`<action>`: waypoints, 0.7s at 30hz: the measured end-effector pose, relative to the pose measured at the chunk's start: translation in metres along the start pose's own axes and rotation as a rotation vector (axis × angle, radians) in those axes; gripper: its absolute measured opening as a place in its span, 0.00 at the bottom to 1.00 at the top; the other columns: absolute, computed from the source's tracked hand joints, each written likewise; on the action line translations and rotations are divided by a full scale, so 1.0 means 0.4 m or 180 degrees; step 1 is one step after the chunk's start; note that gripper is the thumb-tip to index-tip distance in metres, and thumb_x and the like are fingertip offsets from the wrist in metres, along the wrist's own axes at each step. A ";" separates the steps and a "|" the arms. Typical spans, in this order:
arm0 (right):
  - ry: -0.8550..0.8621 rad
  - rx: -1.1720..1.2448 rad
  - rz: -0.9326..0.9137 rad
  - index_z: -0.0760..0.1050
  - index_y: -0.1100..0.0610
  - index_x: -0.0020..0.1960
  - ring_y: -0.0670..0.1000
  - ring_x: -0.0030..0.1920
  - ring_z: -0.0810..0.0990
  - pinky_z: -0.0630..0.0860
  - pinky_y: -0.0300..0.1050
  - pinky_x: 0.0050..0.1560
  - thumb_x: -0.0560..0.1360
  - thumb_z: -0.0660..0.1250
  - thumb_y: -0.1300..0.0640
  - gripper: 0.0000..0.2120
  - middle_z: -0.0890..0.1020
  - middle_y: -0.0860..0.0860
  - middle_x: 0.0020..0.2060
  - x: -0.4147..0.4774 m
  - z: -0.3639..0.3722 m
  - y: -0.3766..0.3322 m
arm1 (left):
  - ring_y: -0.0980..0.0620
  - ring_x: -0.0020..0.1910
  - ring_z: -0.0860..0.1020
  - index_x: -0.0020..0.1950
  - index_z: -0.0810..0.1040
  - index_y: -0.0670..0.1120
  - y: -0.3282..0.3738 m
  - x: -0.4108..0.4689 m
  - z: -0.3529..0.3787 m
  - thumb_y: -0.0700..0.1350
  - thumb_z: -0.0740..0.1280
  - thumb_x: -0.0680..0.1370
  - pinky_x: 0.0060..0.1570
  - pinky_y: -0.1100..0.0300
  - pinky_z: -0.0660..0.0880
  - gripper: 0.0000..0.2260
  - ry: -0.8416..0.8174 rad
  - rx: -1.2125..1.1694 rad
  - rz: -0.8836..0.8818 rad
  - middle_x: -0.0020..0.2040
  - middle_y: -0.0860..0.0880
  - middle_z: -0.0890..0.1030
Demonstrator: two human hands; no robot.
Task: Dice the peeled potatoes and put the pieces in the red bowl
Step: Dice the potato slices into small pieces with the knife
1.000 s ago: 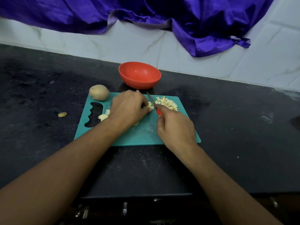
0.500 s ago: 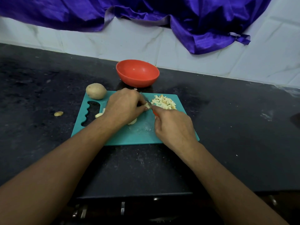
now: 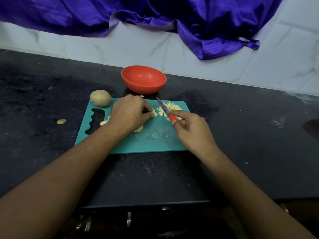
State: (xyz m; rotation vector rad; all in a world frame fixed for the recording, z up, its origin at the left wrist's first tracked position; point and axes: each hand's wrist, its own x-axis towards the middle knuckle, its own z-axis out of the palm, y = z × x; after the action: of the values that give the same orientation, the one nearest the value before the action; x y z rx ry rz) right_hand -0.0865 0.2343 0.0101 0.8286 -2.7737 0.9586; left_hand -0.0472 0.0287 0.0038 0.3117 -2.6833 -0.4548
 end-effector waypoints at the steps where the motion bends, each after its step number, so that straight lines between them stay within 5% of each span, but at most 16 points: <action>1: 0.0017 -0.0182 -0.0100 0.77 0.42 0.70 0.46 0.31 0.76 0.70 0.44 0.33 0.80 0.64 0.52 0.19 0.79 0.44 0.31 -0.005 0.004 -0.015 | 0.54 0.47 0.82 0.51 0.87 0.58 -0.001 0.001 0.000 0.58 0.75 0.76 0.42 0.53 0.80 0.07 0.0003 -0.0014 0.0000 0.46 0.57 0.86; 6: 0.0020 -0.0930 -0.0474 0.74 0.42 0.71 0.54 0.47 0.81 0.75 0.50 0.42 0.81 0.59 0.52 0.20 0.84 0.48 0.44 -0.002 0.040 -0.067 | 0.55 0.45 0.81 0.49 0.87 0.59 -0.006 0.000 -0.002 0.57 0.75 0.75 0.40 0.56 0.77 0.06 0.0043 -0.0088 -0.0012 0.44 0.57 0.86; 10: -0.0024 -0.1179 -0.0601 0.73 0.42 0.72 0.54 0.43 0.80 0.67 0.47 0.37 0.81 0.58 0.52 0.20 0.82 0.48 0.41 -0.006 0.057 -0.066 | 0.58 0.40 0.77 0.48 0.88 0.59 -0.006 0.001 -0.001 0.56 0.75 0.75 0.36 0.59 0.71 0.04 0.0044 -0.0125 0.0010 0.42 0.59 0.85; 17: -0.0221 -0.1525 -0.0885 0.69 0.42 0.76 0.56 0.46 0.80 0.68 0.48 0.39 0.83 0.57 0.51 0.22 0.83 0.51 0.45 0.000 0.035 -0.059 | 0.57 0.44 0.81 0.48 0.87 0.59 -0.008 0.003 -0.001 0.58 0.76 0.74 0.39 0.56 0.77 0.06 0.0082 -0.0172 0.0002 0.44 0.58 0.86; 21: -0.0373 -0.0479 -0.0316 0.76 0.40 0.69 0.47 0.37 0.78 0.74 0.46 0.38 0.81 0.63 0.51 0.18 0.81 0.45 0.37 0.013 0.023 -0.019 | 0.58 0.43 0.79 0.48 0.87 0.58 -0.010 -0.002 0.001 0.59 0.76 0.74 0.35 0.59 0.71 0.07 0.0155 -0.0171 0.0072 0.44 0.59 0.85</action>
State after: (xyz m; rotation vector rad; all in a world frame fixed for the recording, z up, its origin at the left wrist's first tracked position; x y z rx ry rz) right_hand -0.0863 0.2216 0.0082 1.0175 -2.8270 0.6970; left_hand -0.0461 0.0252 0.0018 0.2730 -2.6196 -0.5051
